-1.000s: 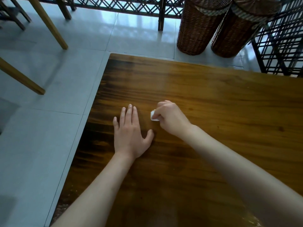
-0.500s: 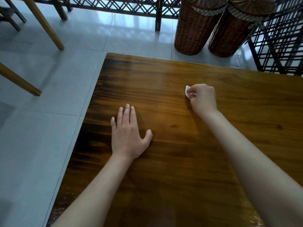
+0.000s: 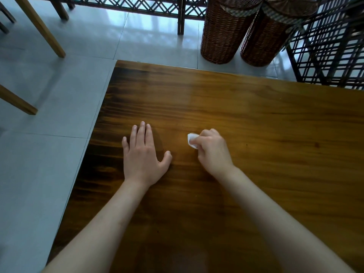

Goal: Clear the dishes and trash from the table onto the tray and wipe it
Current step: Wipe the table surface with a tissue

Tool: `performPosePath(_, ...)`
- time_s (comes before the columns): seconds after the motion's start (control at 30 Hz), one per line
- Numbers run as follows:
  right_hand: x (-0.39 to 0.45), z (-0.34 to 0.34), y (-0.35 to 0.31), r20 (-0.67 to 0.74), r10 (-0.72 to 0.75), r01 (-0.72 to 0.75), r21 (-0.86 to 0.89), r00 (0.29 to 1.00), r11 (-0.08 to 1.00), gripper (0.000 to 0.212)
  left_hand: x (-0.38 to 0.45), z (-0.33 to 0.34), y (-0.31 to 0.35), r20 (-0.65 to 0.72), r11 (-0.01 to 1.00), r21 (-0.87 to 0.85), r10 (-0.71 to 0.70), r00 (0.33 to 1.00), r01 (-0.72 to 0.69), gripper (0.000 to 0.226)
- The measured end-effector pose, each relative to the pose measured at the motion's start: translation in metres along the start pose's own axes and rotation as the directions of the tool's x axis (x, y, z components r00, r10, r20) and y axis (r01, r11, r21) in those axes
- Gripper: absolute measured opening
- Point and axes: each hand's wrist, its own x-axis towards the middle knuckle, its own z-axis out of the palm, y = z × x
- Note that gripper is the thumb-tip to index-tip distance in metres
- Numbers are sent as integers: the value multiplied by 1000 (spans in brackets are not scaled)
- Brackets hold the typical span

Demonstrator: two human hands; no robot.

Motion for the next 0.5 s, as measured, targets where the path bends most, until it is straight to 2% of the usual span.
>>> performPosePath(0.13,-15,-9,-1,39,-16,14,56,999,998,24,-2,0,1,12,1000,-10,2,1000,-2,82)
performPosePath(0.2,-4,-20,14,-72,83,-78,60,994,995,24,-1,-1,0,4,1000,-16,7,1000,-7,82)
performPosePath(0.3,26,-31,45,-203,267,-270,12,942,963,24,1,0,1,-7,1000,-13,13,1000,-13,82)
performPosePath(0.5,36,-12,47,-190,358,-372,-39,914,928,26,1,2,0,-26,1000,-12,13,1000,-13,81)
